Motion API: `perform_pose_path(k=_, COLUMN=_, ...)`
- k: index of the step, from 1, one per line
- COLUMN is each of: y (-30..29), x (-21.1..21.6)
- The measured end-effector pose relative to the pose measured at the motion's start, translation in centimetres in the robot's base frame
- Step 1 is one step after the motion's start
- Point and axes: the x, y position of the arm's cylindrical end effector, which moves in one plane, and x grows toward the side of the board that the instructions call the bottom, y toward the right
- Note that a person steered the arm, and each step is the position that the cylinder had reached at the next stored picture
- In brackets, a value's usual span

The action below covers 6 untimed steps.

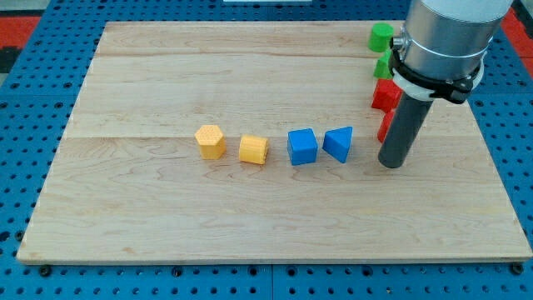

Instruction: Nudge the triangle

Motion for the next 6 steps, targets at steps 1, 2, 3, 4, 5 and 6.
perform_pose_path(k=1, y=-1.0, x=0.0)
perform_pose_path(k=2, y=-2.7, x=0.0)
perform_pose_path(k=3, y=-4.9, x=0.0)
perform_pose_path(k=4, y=-7.5, x=2.1)
perform_pose_path(k=5, y=-14.0, x=2.1)
perform_pose_path(k=6, y=-19.9, x=1.7)
